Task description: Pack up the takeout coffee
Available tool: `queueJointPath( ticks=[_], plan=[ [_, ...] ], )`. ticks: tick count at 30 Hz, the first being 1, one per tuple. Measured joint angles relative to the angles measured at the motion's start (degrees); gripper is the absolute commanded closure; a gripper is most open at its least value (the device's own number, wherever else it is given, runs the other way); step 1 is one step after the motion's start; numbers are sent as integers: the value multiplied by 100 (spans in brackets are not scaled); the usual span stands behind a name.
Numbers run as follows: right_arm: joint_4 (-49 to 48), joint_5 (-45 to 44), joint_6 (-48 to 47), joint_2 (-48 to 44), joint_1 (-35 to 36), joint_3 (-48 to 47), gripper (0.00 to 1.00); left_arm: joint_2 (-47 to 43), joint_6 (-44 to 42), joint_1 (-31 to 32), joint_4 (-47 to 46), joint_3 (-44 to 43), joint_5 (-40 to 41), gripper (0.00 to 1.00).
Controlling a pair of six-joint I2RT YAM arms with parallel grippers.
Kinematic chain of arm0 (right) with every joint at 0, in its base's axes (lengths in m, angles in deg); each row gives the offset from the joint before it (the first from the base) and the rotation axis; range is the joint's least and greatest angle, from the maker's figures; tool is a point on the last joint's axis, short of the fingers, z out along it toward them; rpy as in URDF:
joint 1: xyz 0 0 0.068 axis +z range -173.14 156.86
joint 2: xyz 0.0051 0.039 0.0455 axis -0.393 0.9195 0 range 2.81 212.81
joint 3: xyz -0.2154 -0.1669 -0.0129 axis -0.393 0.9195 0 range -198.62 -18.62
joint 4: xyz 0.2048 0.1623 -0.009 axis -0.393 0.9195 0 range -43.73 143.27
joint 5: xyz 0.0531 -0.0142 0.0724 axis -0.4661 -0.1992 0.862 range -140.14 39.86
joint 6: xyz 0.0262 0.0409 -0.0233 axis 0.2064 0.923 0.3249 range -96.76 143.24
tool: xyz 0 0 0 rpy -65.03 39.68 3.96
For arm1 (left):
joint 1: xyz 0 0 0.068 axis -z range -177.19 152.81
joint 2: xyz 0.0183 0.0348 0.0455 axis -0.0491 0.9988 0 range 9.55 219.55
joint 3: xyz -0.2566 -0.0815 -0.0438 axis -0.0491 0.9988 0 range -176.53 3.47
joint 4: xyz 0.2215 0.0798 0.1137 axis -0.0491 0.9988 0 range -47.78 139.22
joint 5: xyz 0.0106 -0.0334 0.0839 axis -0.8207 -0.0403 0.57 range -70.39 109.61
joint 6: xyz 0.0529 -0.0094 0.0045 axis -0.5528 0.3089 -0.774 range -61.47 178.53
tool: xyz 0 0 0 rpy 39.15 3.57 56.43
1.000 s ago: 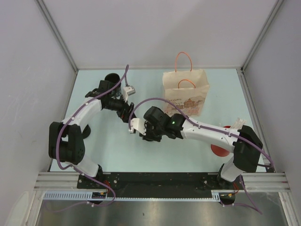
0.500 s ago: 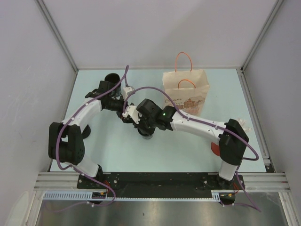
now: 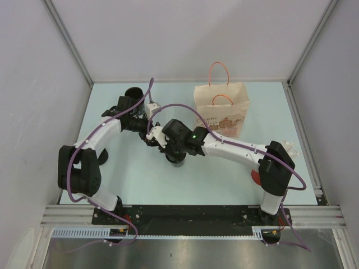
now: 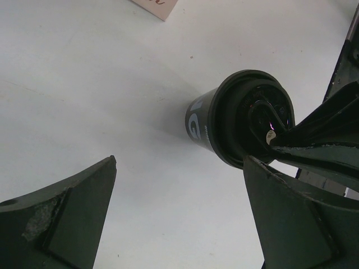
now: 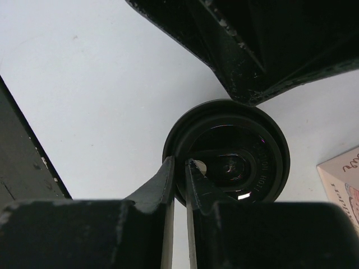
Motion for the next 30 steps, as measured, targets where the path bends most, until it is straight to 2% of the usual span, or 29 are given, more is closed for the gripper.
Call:
queueJointPath(
  ticks=[8,19,23,27,30],
  plan=[
    [0,-9,-7,0,-11,0,78,0,11,0,-2,0,2,0],
    [-4,-52,-13,-28,-44,-2,64,0,11,0,-33,0,35,1],
    [11,-81,-15,-153,-140,-33,52,-9,-4,0,-24,0,-22,1],
    [39,59,-15,-498,-461,-175,31,-66,-101,0,109,-7,-155,0],
    [2,492,55,-979,-929,-208,27,-74,-247,11,343,-111,-267,0]
  ],
)
